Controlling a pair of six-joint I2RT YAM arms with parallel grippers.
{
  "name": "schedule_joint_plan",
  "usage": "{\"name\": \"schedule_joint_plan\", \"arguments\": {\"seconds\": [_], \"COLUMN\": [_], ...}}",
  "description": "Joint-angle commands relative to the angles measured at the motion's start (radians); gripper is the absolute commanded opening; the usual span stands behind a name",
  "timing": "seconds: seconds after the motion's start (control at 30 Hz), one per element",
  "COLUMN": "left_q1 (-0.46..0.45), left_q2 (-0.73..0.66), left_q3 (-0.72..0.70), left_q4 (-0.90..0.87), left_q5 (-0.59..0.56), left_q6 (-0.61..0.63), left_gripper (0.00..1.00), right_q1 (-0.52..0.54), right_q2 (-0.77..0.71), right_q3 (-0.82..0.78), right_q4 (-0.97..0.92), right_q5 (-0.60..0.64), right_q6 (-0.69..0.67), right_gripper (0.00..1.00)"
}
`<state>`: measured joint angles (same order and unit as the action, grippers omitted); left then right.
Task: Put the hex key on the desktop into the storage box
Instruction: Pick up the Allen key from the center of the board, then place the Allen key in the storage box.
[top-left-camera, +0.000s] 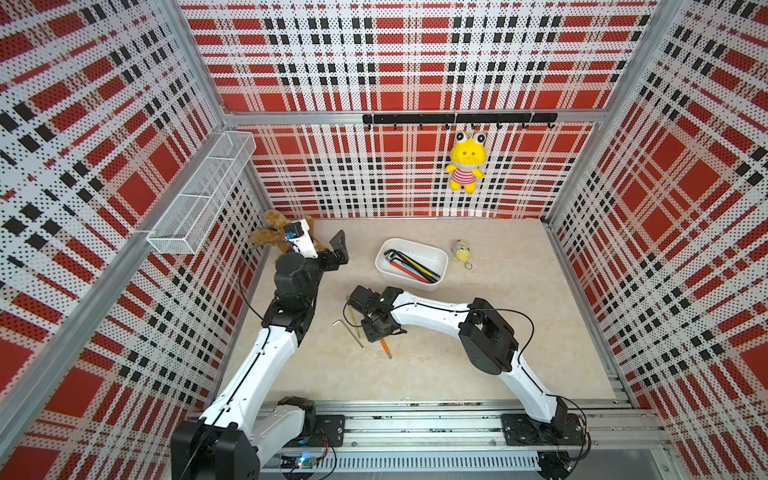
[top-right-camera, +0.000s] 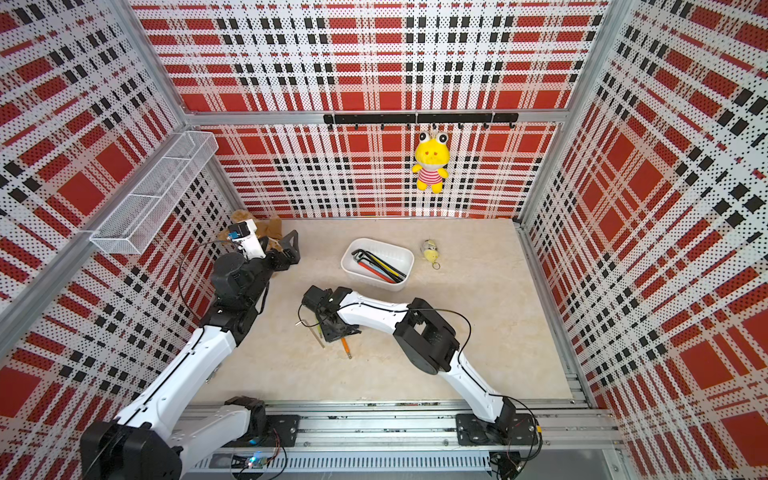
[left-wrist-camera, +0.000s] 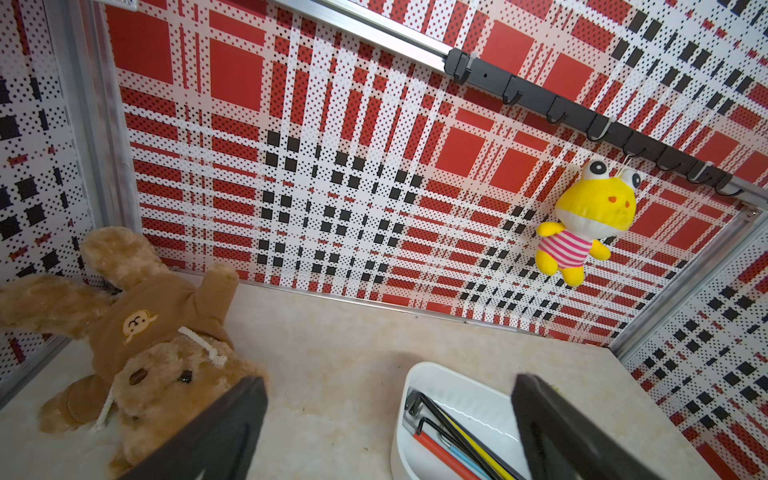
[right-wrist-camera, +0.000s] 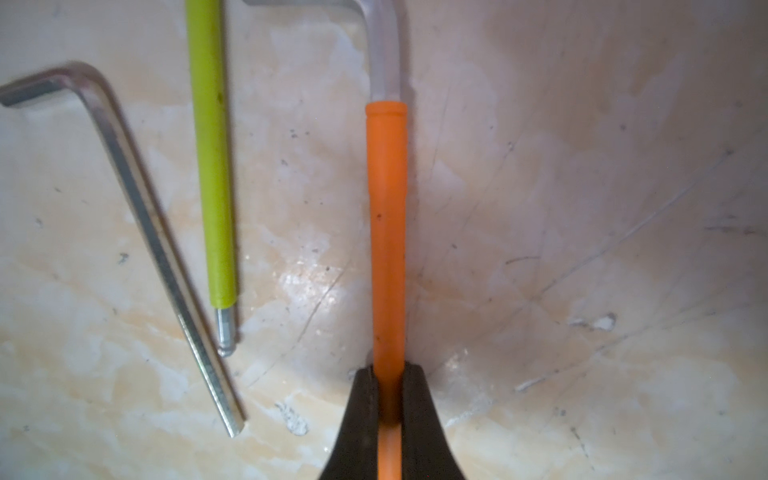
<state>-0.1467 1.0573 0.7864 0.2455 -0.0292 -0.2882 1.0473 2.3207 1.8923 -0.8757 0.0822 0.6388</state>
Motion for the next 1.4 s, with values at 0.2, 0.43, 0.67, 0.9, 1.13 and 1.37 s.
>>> {"name": "schedule_joint_plan", "arguments": {"seconds": [0.2, 0.43, 0.67, 0.9, 1.13, 1.37], "left_q1": [-0.005, -0.005, -0.004, 0.003, 0.013, 0.016], "left_q2": [-0.025, -0.022, -0.025, -0.019, -0.025, -0.023], "left_q3": [-0.007, -0.007, -0.006, -0.004, -0.004, -0.003], "left_q4": [-0.011, -0.01, -0.012, -0.007, -0.005, -0.004], "left_q5": [-0.018, -0.021, -0.028, -0.017, -0.014, -0.006], "left_q6": [0.006, 0.006, 0.007, 0.003, -0.003, -0.006], "left_gripper": [0.99, 0.99, 0.99, 0.99, 0.99, 0.99], "right_q1": [-0.053, -0.131, -0.203, -0.307, -0.367, -0.44], "right_q2": [-0.152, -0.288, -0.381, -0.378, -0.352, -0.256], "right_q3": [-0.173, -0.305, -0.304, -0.145, -0.042, 0.026], "right_q4": [0.067, 0.158, 0.188, 0.145, 0.159, 0.147], "right_q5": [-0.034, -0.09, -0.104, -0.098, -0.064, -0.062], "right_q6": [-0.177, -0.265, -0.397, -0.568, -0.805, -0.875], "right_gripper": [0.0, 0.0, 0.0, 0.0, 0.0, 0.0]}}
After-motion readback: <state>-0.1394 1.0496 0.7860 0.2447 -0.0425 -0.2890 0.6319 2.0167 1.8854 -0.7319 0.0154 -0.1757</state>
